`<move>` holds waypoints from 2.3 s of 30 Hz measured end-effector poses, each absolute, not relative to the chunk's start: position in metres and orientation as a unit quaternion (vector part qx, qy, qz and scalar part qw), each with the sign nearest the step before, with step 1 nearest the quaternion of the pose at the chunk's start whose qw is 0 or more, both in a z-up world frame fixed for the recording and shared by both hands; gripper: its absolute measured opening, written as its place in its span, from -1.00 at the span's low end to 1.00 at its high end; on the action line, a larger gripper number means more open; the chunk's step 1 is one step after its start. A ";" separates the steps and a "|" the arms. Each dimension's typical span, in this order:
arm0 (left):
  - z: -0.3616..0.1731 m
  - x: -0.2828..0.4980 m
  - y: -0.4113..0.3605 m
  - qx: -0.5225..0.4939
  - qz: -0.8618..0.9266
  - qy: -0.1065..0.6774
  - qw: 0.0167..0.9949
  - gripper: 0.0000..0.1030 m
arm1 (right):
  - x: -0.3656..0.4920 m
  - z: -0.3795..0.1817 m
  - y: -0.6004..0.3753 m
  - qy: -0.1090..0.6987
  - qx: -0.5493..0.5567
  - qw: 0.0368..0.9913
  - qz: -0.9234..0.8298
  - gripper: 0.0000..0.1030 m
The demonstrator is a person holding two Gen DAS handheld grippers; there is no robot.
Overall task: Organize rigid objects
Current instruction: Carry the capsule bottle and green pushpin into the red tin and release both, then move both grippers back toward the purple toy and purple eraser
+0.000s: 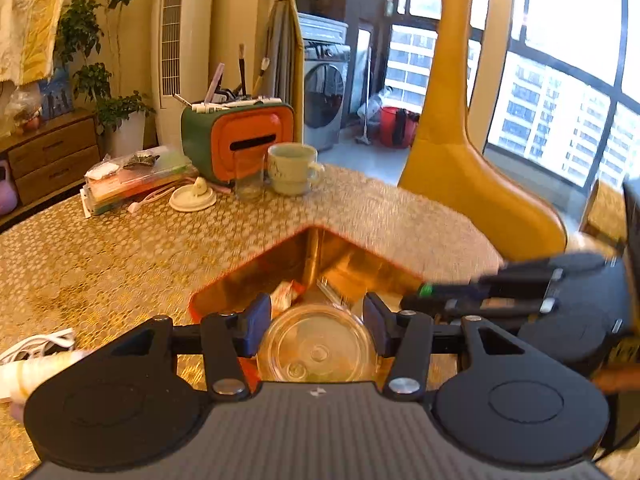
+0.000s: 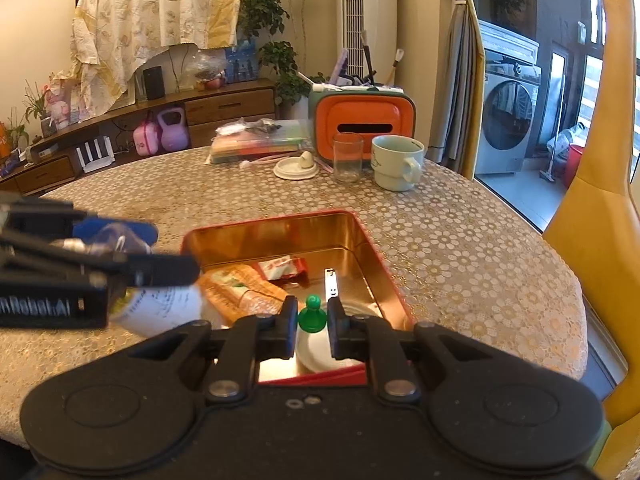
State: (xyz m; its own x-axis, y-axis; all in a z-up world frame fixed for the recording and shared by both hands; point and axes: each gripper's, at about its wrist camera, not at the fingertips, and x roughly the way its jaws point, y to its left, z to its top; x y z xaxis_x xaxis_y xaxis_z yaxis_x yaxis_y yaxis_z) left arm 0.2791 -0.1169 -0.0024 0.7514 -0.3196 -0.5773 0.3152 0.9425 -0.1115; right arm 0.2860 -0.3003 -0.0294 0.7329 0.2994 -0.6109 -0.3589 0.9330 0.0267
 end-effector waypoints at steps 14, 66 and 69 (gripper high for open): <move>-0.023 0.341 -0.119 -0.055 -0.160 0.335 0.927 -0.03 | 0.337 -0.054 -0.291 0.343 -0.055 0.921 0.174 -0.72; -0.016 0.317 -0.072 -0.071 -0.119 0.377 0.916 0.52 | 0.281 -0.038 -0.284 0.352 -0.061 0.918 0.169 -0.06; -0.013 0.306 -0.065 -0.068 -0.116 0.370 0.919 0.63 | 0.274 -0.034 -0.282 0.351 -0.060 0.919 0.171 -0.04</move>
